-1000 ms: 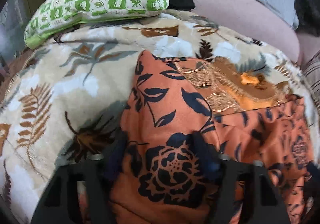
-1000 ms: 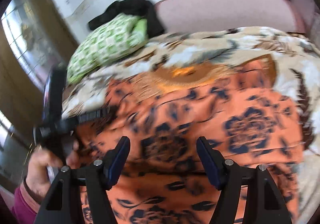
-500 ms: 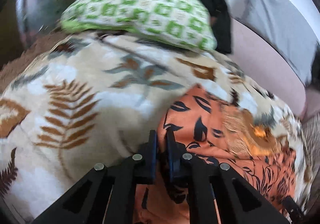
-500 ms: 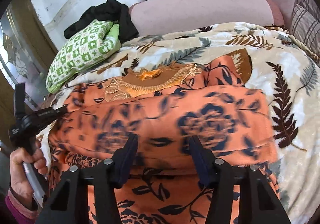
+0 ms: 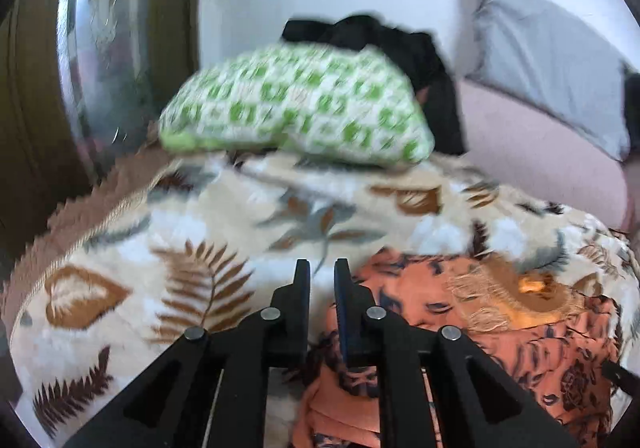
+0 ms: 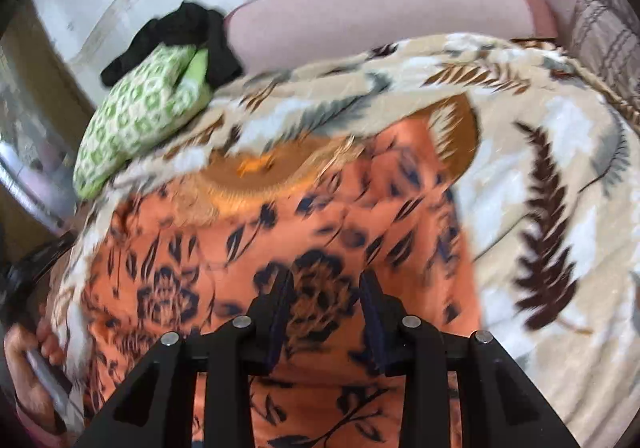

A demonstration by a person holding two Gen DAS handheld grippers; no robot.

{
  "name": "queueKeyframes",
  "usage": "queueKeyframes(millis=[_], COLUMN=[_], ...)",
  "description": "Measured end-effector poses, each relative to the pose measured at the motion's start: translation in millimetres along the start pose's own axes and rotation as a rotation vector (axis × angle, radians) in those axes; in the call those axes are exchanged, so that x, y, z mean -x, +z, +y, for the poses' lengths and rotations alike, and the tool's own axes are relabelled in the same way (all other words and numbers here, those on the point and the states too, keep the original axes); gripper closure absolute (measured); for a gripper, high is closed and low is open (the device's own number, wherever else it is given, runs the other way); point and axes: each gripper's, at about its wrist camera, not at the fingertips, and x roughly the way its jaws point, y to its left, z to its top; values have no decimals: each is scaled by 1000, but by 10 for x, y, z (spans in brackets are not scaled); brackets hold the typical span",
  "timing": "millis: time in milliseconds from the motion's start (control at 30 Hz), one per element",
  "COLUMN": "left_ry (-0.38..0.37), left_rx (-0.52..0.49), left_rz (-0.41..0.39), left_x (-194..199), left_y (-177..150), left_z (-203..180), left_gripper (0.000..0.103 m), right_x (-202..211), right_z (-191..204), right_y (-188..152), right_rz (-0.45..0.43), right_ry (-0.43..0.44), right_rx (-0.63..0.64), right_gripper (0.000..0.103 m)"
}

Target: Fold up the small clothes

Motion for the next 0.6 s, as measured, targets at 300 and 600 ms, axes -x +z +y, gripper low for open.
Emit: queueKeyframes(millis=[300, 600], left_ry=[-93, -189], left_rx=[-214, -43], left_rz=[315, 190], left_x=[-568, 333], left_y=[-468, -442], left_z=[-483, 131], left_gripper=[66, 28], right_x=[-92, 1102], right_z=[-278, -452], right_y=[48, -506], right_rz=[68, 35], right_ry=[11, 91], right_rx=[-76, -18], right_gripper=[66, 41])
